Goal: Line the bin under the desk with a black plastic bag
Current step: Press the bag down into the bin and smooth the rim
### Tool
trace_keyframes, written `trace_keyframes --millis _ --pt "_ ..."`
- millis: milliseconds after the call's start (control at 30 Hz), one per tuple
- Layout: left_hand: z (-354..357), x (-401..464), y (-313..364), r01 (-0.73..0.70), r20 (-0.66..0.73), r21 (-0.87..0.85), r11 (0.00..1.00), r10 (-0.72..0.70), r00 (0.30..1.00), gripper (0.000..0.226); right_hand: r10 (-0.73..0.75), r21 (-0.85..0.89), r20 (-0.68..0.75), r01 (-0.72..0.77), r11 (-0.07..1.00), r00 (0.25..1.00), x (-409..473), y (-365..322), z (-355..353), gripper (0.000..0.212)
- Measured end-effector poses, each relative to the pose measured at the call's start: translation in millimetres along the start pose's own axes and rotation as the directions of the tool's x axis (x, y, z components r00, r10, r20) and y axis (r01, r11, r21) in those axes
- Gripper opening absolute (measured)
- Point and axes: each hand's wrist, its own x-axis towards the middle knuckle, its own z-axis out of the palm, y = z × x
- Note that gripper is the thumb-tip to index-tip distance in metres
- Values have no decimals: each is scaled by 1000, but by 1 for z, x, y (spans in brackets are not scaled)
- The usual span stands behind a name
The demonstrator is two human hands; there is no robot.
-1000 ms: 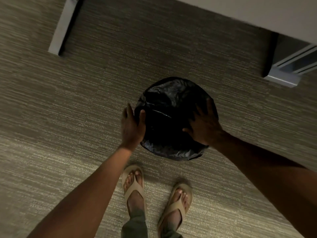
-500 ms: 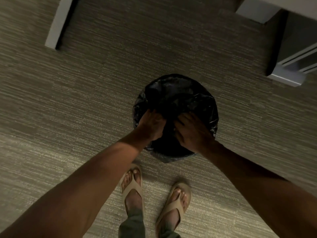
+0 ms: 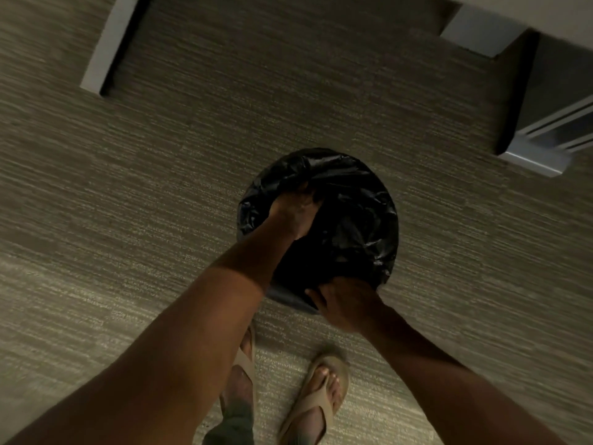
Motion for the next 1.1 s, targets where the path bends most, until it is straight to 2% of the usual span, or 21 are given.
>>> trace_keyframes --millis 100,167,200,267,300,333,367,433,500,600,767,800,867,933,1000,1067,1100 --pt "-5 8 -1 2 -27 -10 1000 -3 1000 69 -20 59 -23 22 998 1000 -5 3 1 54" --pt "-5 6 4 -37 -75 -7 999 36 997 63 -34 76 -197 50 996 980 -8 8 -2 48" --pt "-4 2 8 -50 -112 -8 999 49 993 58 -27 70 -335 54 996 942 -9 12 -4 43" --pt "4 -12 15 -57 -224 -25 998 50 973 54 23 69 -589 22 997 808 -9 23 -9 30" --pt "10 -22 20 -59 -291 -57 997 40 956 53 37 64 -652 7 998 757 -5 30 -14 27" --pt "16 -33 26 -66 -354 -108 992 23 935 52 21 34 -671 3 999 741 0 36 -20 28" --pt "24 -44 31 -71 -395 -164 984 1 919 49 -14 -19 -646 2 1000 764 7 42 -27 31" --pt "44 -63 44 -44 -388 -264 964 -64 920 42 -97 -156 -450 29 987 888 21 49 -40 45" --pt "64 -77 55 8 -236 -359 933 -99 967 42 -125 -284 -183 69 956 975 34 52 -47 57" --pt "83 -85 62 67 50 -397 915 -51 997 46 -35 -407 -2 31 913 999 45 55 -47 61" --pt "70 -64 50 96 228 -373 923 -10 974 51 145 -549 203 -11 836 968 55 46 -47 49" --pt "65 -61 47 93 198 -371 924 -20 980 49 146 -513 188 -29 858 971 57 43 -46 47" --pt "53 -59 40 68 34 -379 923 -59 998 40 100 -414 38 -76 907 994 58 38 -46 45" --pt "40 -61 32 30 -142 -358 933 -86 986 30 -3 -426 -142 -58 903 990 57 33 -47 45" --pt "35 -60 22 24 -223 -273 962 -88 971 30 -103 -433 -248 -15 901 963 56 29 -46 44" --pt "34 -57 13 -10 -210 -147 989 -22 977 43 -134 -405 -178 52 913 975 60 30 -40 44" --pt "35 -55 8 -31 -184 -100 994 12 983 49 -102 -383 -101 56 922 990 63 33 -36 44"
